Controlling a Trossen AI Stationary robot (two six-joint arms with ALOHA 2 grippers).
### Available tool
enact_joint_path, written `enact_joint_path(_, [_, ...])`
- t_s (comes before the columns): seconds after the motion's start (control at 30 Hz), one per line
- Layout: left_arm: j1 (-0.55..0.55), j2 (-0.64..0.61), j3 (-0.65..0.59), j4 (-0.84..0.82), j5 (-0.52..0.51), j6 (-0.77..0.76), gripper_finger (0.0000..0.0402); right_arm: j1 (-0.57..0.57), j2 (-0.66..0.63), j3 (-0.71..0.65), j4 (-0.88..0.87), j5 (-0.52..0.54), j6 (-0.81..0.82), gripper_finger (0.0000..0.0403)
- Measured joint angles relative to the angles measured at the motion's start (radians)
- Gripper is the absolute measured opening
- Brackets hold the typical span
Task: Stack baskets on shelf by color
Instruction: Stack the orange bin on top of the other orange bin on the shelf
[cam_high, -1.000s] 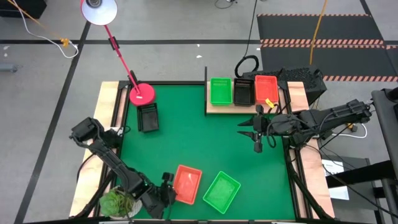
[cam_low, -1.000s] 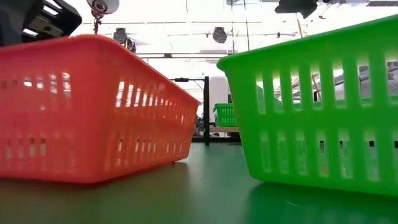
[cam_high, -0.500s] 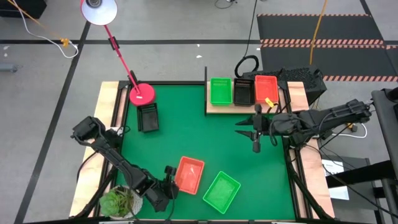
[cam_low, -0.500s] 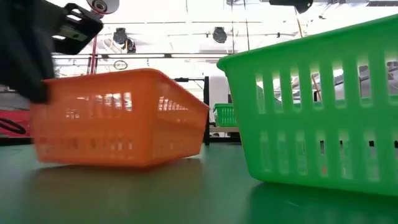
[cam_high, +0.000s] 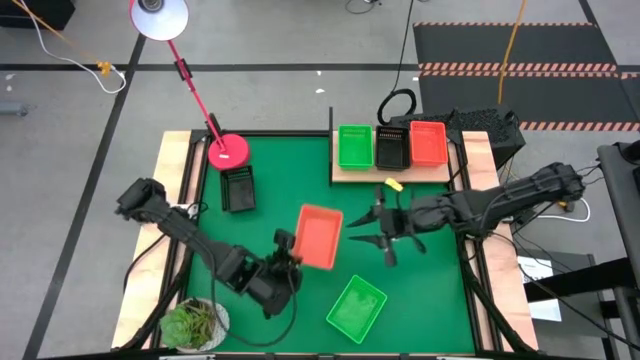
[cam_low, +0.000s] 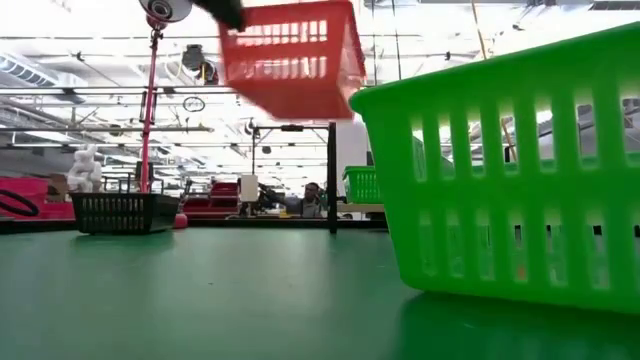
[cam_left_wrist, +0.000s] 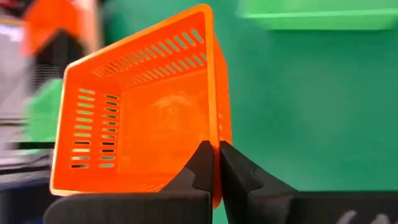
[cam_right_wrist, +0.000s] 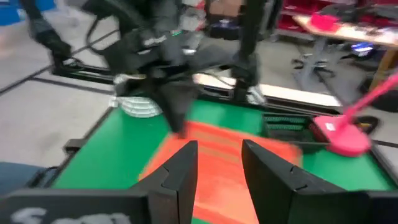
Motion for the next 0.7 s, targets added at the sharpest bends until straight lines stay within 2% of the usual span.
enact_joint_path(0.13, [0.062, -0.002, 0.076, -0.021, -0.056, 0.089, 0.0008, 0.020, 0.084, 0.065, -0.007, -0.006, -0.008, 0.0118])
enact_joint_path(0.3, [0.146, 0.000, 0.104, -0.016, -0.123, 0.202, 0.0008, 0.037, 0.171, 0.146, -0.113, 0.126, -0.069, 0.0118])
enact_joint_path(0.5, [0.225, 0.000, 0.099, 0.006, -0.136, 0.220, 0.0008, 0.028, 0.240, 0.188, -0.209, 0.177, -0.091, 0.0118])
enact_joint_path(0.7, [0.248, 0.001, 0.065, 0.002, -0.152, 0.208, 0.0008, 0.005, 0.276, 0.194, -0.214, 0.322, -0.167, 0.0119])
